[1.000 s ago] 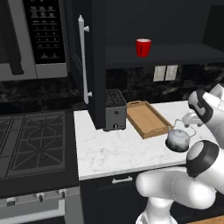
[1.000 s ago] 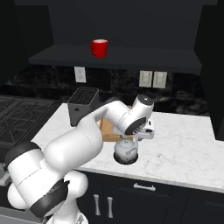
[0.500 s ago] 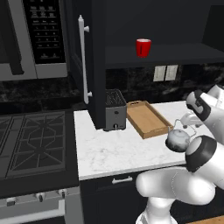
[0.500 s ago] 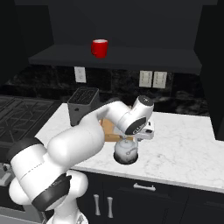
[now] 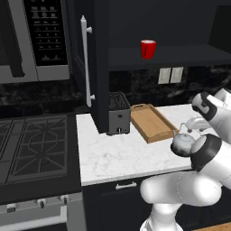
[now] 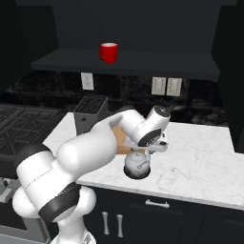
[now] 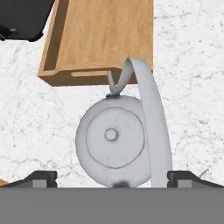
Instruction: Pick the kettle from the counter and place it on the tray. Then pick the mug from the cabinet and place it on the tray. Then close the cabinet doors.
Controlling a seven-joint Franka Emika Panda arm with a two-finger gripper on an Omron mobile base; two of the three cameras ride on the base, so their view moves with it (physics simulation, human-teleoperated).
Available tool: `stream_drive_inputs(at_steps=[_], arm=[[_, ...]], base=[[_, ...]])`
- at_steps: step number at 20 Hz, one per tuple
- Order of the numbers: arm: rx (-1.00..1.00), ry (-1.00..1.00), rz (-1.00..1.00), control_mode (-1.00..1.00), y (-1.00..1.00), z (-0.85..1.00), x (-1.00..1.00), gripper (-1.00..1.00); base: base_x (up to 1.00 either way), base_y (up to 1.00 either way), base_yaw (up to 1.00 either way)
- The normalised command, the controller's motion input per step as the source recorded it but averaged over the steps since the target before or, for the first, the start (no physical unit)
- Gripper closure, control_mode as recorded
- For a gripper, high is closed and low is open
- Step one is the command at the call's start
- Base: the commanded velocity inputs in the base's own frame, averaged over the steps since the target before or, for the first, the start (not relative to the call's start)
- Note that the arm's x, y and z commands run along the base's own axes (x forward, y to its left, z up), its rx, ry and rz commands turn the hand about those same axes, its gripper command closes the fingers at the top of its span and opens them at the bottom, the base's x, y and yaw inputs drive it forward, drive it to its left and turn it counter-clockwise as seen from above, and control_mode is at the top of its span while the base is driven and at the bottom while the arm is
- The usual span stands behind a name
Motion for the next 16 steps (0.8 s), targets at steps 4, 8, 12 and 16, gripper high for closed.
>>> stream_drive_inputs(at_steps=[4, 8, 12, 16], arm=[[0.03, 0.0, 0.07, -1.0, 0.0, -0.11, 0.02, -1.0], [0.02, 0.0, 0.04, -1.0, 0.0, -0.1, 0.01, -1.0], [0.01, 0.0, 0.02, -1.0, 0.0, -0.04, 0.01, -1.0], [0.01, 0.0, 0.0, -1.0, -0.03, 0.0, 0.01, -1.0]], base=[[0.0, 0.0, 0.0], [0.0, 0.0, 0.0], [0.0, 0.0, 0.0], [0.0, 0.0, 0.0]])
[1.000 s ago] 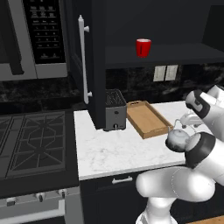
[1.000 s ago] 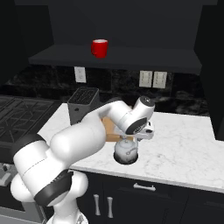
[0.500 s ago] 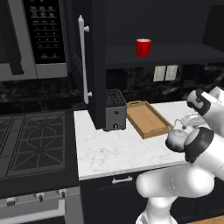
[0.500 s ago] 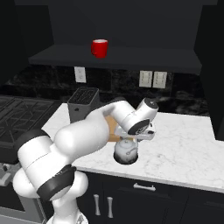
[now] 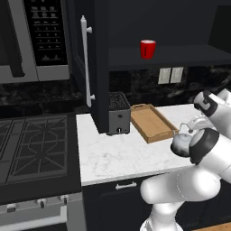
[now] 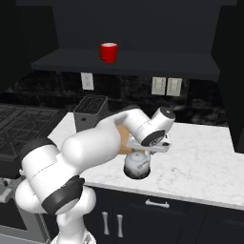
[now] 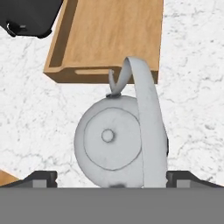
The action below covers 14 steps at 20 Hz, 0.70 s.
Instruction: Pick the kettle from the counter and place it on the tray. Then pick the mug from the cabinet and place it on the tray. Then close the cabinet doors.
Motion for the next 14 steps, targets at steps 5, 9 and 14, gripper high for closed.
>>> stream_drive_inputs(at_steps=[5, 9, 14], arm=[[0.03, 0.02, 0.02, -1.0, -0.08, 0.0, 0.24, -1.0], [0.05, 0.03, 0.07, -1.0, -0.16, -0.01, 0.37, -1.0], [0.04, 0.05, 0.08, -1.0, -0.12, -0.11, 0.28, -1.0]], base=[[0.0, 0.0, 0.0], [0.0, 0.0, 0.0], [0.0, 0.0, 0.0]])
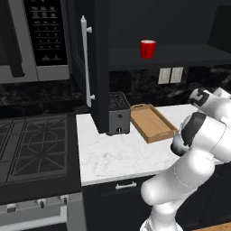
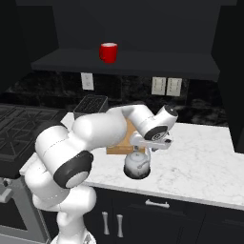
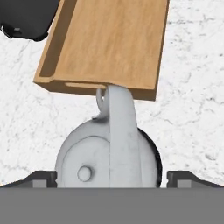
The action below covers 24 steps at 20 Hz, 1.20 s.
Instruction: Pick the kettle from the counter and place it on the tray. Then pick the mug from the cabinet and place it on the tray. Then close the cabinet doors.
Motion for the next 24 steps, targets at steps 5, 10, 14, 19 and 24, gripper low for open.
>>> stream_drive_inputs(at_steps=[5, 10, 14, 19, 24], arm=[[0.0, 0.0, 0.07, -1.0, -0.02, -0.22, 0.0, -1.0], [0.0, 0.0, 0.04, -1.0, 0.04, -0.16, -0.02, -1.0], [0.0, 0.0, 0.01, -1.0, 0.36, -0.09, -0.18, 1.0], [0.0, -0.05, 0.03, -1.0, 0.14, 0.0, -0.36, 1.0], [0.02, -0.06, 0.01, -1.0, 0.09, 0.1, -0.26, 1.0]], base=[[0.0, 0.0, 0.0], [0.0, 0.0, 0.0], [0.0, 0.0, 0.0], [0.0, 0.0, 0.0], [0.0, 0.0, 0.0]])
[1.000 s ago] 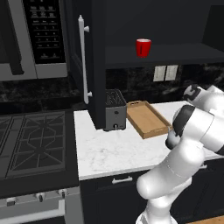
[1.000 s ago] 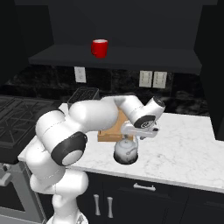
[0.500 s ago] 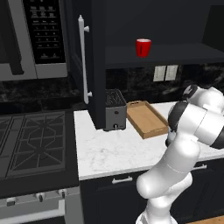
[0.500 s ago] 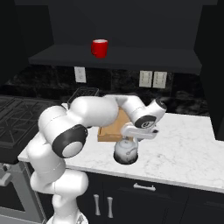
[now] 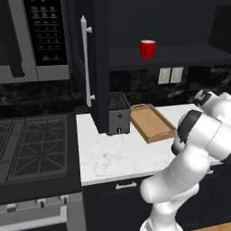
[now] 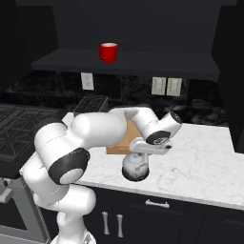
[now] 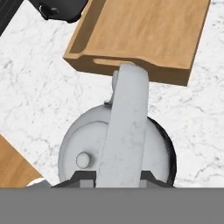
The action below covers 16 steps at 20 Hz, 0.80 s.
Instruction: Pick the kettle from the counter and place it on the tray. Then pick the mug from the cabinet and place it on the tray. Then close the cabinet doors.
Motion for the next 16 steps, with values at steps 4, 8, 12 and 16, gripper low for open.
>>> stream_drive_inputs(at_steps=[4, 8, 12, 16], arm=[[0.07, 0.0, -0.03, -1.0, 0.19, 0.42, 0.03, 1.0], [0.12, 0.0, -0.04, -1.0, 0.31, 0.63, 0.26, 1.0], [0.13, 0.0, -0.11, -1.0, 0.38, 0.62, 0.42, 1.0], [0.14, 0.0, -0.14, -1.0, 0.31, 0.4, 0.58, 1.0]], base=[[0.0, 0.0, 0.0], [0.0, 0.0, 0.0], [0.0, 0.0, 0.0], [0.0, 0.0, 0.0]])
